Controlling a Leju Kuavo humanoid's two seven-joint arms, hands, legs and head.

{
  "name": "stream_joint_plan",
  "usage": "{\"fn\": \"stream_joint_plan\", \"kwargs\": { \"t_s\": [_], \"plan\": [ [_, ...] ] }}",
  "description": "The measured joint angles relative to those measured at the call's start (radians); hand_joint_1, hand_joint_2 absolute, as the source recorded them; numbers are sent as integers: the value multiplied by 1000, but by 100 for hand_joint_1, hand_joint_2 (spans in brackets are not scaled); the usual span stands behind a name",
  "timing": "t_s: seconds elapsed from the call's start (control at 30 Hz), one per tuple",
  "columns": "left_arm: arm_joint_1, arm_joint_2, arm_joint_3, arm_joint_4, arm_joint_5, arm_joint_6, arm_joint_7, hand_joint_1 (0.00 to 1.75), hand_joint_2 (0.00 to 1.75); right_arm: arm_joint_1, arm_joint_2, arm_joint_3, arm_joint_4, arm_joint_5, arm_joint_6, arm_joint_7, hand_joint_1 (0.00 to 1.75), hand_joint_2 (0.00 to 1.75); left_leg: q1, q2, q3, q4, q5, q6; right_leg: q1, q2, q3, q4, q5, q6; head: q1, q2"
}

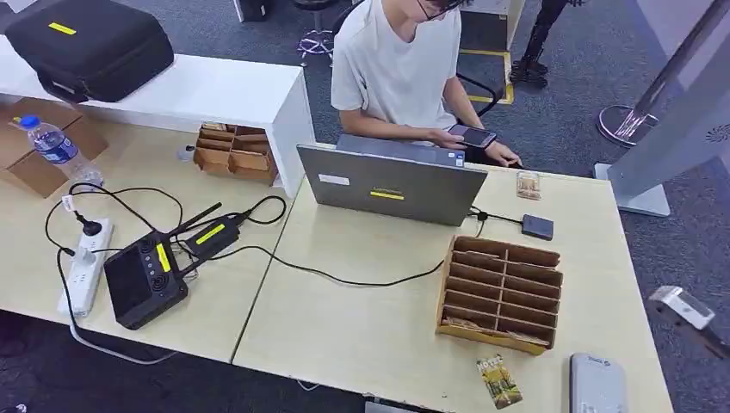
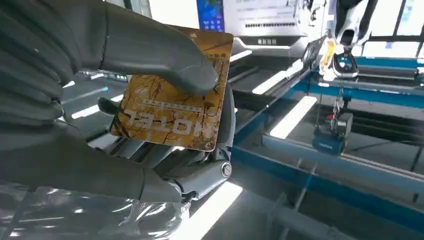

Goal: Pass the card to the sensor for recognition and then transmit it.

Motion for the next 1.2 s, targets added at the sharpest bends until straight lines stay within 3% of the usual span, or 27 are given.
{"fn": "stream_joint_plan", "kwargs": {
  "t_s": [0.1, 0.27, 0.4, 0.53, 0.73, 0.87, 0.93, 1.1, 1.2],
  "plan": [
    [-5, 0, 0, 0, -8, 3, -10, 0, 175, -124, 1, 97, 73, 77, 15, 43, 175, 175, 0, 0, 1, 0, 2, -2, 0, 1, 0, 0, 0, -1, 0, 0],
    [-7, -3, -1, 0, -5, -1, -32, 0, 175, -235, 9, 224, 163, 111, 18, 76, 175, 175, 1, -5, -2, 0, 3, -2, 0, -4, 0, 1, 0, -1, 0, 0],
    [-10, -6, 1, 0, 53, -21, -110, 0, 175, -359, 53, 346, 289, 175, 54, 103, 175, 175, 1, -2, -1, 0, 3, -2, 0, 0, -2, 1, 1, -1, 0, 0],
    [-10, -11, 7, 0, 69, 0, -211, 0, 175, -469, 97, 441, 413, 189, 61, 138, 175, 175, 1, -5, -1, 0, 4, -3, 0, -3, -2, 2, 1, -1, 0, 0],
    [-9, -19, 14, 0, 80, 24, -283, 0, 175, -556, 132, 511, 519, 196, 82, 162, 175, 175, 1, -6, -3, 0, 5, -2, 0, -5, -2, 2, 1, -1, 0, 0],
    [-10, -34, 30, 0, 77, 88, -337, 0, 175, -620, 162, 550, 603, 202, 99, 188, 175, 175, 0, -7, -3, 0, 5, -2, 0, -5, -2, 2, 1, -1, 1, 0],
    [-11, -39, 30, 0, 61, 83, -335, 0, 175, -651, 182, 569, 640, 202, 103, 192, 175, 175, 0, -6, -3, 0, 5, -2, 0, -5, -2, 2, 1, -1, 0, 0],
    [-15, -48, 36, 0, 88, -17, -306, 0, 175, -718, 256, 615, 731, 200, 100, 198, 175, 175, 1, -5, -2, 0, 5, -3, 0, -4, -3, 2, 1, -1, 0, 0],
    [-15, -53, 40, 0, 92, -26, -302, 0, 175, -737, 291, 634, 766, 200, 98, 203, 175, 175, 1, -7, -2, 0, 5, -3, 0, -5, -3, 2, 1, -1, 0, 0]
  ]
}}
